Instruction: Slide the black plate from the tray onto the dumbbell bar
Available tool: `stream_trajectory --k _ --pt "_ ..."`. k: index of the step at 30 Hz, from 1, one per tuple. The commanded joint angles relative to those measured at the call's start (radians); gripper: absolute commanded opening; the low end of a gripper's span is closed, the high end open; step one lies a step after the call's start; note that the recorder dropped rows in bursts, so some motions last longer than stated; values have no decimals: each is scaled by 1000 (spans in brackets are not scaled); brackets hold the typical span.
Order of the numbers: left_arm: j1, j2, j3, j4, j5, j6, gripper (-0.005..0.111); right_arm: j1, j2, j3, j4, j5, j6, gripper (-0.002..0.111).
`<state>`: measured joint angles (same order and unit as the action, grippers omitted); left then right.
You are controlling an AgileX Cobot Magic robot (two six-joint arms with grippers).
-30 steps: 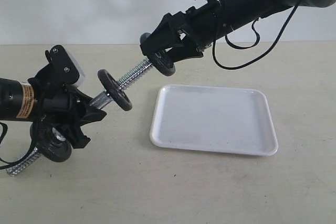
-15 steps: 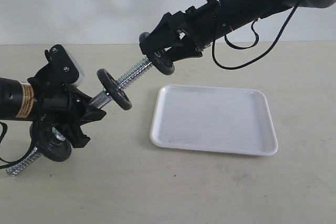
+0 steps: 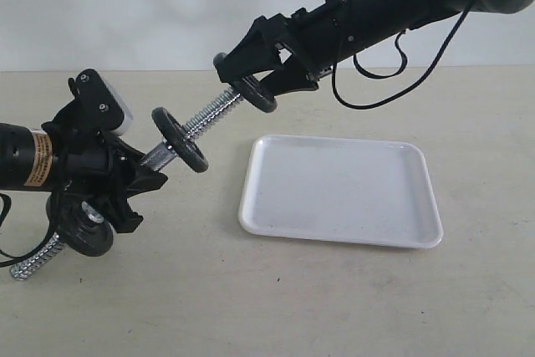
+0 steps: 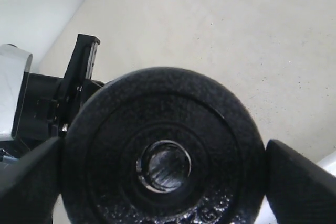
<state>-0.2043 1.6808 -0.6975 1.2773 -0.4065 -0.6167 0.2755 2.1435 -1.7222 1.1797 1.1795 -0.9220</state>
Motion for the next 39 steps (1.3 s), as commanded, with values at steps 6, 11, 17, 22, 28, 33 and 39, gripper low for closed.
stream_trajectory --k 6,11,17,22,28,33,39 --pt "-5 -51 -35 -132 -404 37 4 15 -17 -15 117 42 22 0" --pt "-5 -51 -37 -198 -387 43 4 15 -17 -15 117 42 22 0" --pt "-5 -51 -37 -215 -387 57 4 15 -17 -15 118 42 22 0" --pt "-5 -51 -37 -217 -387 57 4 15 -17 -15 143 42 18 0" --pt "-5 -96 -37 -224 -389 57 4 15 -17 -15 145 42 14 0" --pt "-5 -114 -37 -224 -360 57 4 15 -17 -15 145 42 29 0" --pt "-5 -114 -37 -222 -360 57 4 15 -17 -15 145 42 40 0"
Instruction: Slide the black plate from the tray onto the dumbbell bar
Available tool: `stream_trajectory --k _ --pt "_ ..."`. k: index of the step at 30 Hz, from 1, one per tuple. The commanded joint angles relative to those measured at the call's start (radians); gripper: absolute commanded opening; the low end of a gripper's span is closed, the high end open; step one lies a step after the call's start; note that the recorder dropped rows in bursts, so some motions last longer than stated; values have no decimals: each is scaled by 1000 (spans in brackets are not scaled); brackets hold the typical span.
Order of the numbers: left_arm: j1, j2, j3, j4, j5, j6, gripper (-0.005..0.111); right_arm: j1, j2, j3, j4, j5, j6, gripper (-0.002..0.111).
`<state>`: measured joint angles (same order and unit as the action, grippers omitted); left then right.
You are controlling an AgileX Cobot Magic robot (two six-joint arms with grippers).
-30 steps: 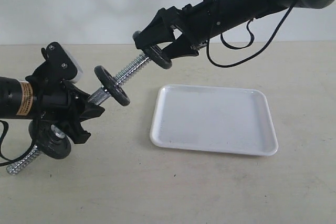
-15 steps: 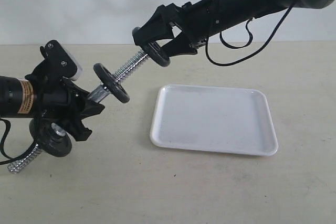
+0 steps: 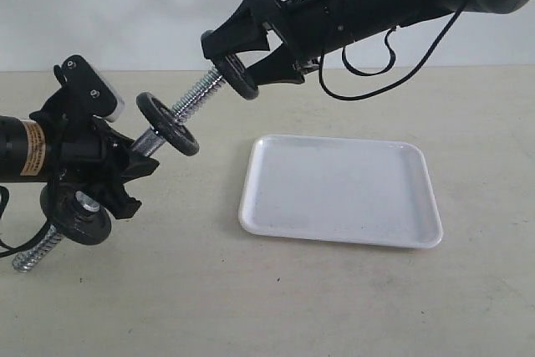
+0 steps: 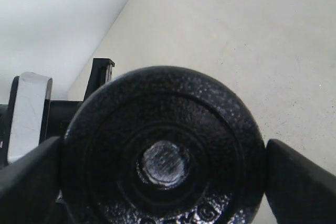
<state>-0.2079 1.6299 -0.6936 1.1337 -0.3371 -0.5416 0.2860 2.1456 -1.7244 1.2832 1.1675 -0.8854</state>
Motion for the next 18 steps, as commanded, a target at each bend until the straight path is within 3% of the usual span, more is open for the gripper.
stream_trajectory --k 1,18 --pt "-2 -63 -41 -79 -430 -18 4 4 -19 -13 40 54 9 0" --pt "-2 -63 -41 -68 -430 -24 4 4 -19 -13 2 54 11 0"
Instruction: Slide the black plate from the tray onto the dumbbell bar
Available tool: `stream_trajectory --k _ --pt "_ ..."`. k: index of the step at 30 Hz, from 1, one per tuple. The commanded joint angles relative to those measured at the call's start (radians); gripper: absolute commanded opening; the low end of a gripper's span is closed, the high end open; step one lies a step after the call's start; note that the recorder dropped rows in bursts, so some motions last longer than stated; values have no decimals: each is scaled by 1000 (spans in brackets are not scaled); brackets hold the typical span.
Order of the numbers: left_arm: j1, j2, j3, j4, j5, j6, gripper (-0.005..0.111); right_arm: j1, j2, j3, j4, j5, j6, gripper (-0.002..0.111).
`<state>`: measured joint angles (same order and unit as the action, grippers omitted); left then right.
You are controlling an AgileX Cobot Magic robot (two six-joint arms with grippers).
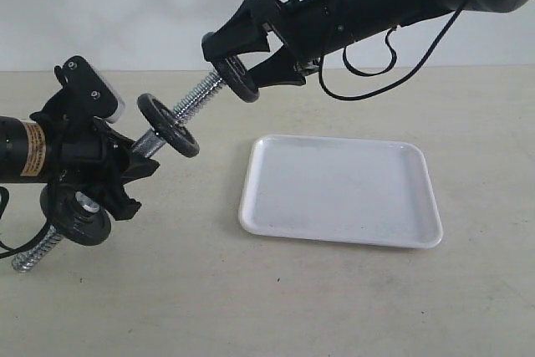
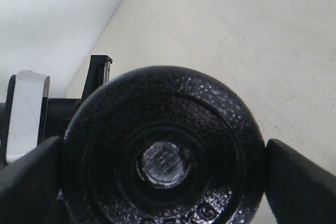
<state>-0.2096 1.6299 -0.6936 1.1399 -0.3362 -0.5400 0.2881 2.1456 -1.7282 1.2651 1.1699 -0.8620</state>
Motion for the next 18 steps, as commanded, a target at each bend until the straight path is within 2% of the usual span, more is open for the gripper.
stream_trajectory --k 1,18 --pt "0 -63 -41 -74 -430 -26 4 2 -19 -9 20 51 -12 0" --pt "0 -61 -41 -74 -426 -26 4 24 9 -9 21 51 -9 0"
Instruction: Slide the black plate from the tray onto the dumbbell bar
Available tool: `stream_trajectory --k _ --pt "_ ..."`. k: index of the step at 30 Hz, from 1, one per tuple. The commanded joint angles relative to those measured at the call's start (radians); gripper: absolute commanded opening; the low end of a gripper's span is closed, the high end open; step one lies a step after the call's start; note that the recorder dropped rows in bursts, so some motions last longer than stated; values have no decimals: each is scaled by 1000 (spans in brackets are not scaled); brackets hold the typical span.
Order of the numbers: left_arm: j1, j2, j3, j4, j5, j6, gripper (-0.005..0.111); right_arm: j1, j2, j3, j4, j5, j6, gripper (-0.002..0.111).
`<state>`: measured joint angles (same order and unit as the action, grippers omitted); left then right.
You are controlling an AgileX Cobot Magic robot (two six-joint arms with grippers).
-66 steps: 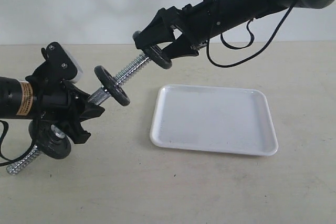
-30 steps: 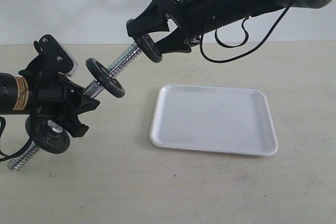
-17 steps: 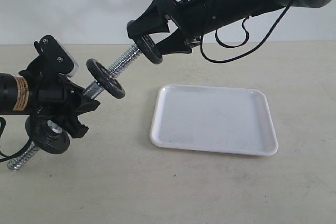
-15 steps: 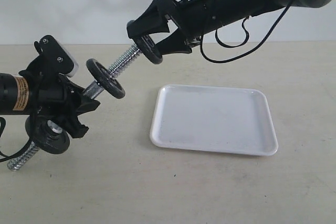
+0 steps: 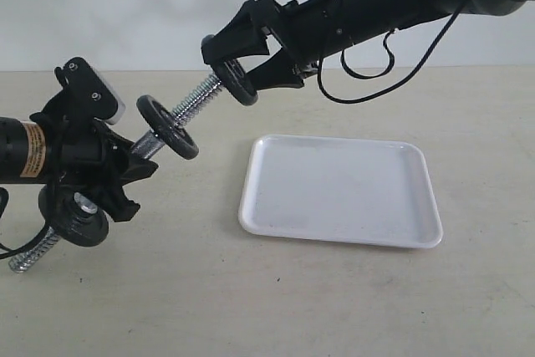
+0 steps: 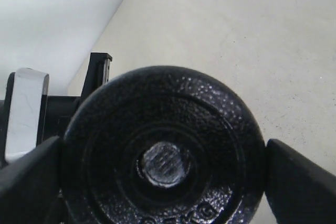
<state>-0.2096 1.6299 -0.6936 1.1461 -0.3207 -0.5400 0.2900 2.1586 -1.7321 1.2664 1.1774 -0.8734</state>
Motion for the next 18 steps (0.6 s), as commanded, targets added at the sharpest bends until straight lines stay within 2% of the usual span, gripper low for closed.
stream_trajectory --k 1,18 --pt "0 -61 -41 -80 -442 -26 4 25 -4 -6 22 44 2 0" --pt "0 -52 -41 -80 -442 -26 4 65 -4 -6 42 44 3 0"
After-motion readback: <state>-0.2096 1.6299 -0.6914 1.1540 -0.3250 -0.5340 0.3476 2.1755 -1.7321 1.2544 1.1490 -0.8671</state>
